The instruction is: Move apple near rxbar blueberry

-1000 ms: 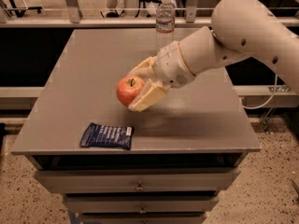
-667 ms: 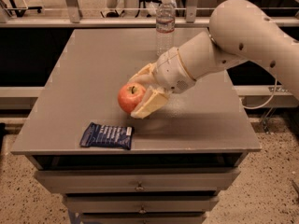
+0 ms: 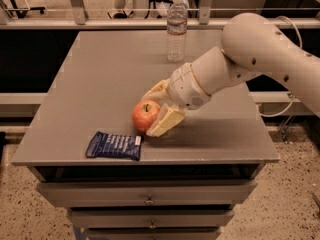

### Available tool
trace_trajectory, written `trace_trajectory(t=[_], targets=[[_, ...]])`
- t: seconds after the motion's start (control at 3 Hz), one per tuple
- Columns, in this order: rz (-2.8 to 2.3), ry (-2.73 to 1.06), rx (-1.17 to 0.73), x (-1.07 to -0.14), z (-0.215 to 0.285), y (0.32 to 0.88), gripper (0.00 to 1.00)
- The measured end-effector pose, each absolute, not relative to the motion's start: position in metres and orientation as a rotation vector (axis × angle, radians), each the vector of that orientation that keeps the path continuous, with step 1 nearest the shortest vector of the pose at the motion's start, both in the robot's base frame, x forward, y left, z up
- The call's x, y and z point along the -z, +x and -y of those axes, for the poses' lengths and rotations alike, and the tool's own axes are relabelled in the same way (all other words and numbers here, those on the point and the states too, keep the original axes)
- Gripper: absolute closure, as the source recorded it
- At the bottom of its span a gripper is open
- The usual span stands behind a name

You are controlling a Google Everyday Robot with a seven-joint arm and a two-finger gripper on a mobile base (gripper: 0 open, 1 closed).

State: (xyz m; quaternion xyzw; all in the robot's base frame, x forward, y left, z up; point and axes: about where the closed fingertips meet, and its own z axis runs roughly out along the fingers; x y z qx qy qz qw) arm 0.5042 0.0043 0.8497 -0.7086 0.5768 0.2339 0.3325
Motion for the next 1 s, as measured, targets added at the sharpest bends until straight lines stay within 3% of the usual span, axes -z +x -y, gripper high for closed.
trace_trajectory(t=[0.33,0.67,1.0], targets=[[-1.516,-1.858,-0.598,-0.8468,0.0010,0.5068,0.75],[-1.528,-1.866,-0.587,-0.8468,0.0056,0.5084,0.44],[-1.539,-1.871,-0.584,-0.8455,0.0070,0.5085,0.20]])
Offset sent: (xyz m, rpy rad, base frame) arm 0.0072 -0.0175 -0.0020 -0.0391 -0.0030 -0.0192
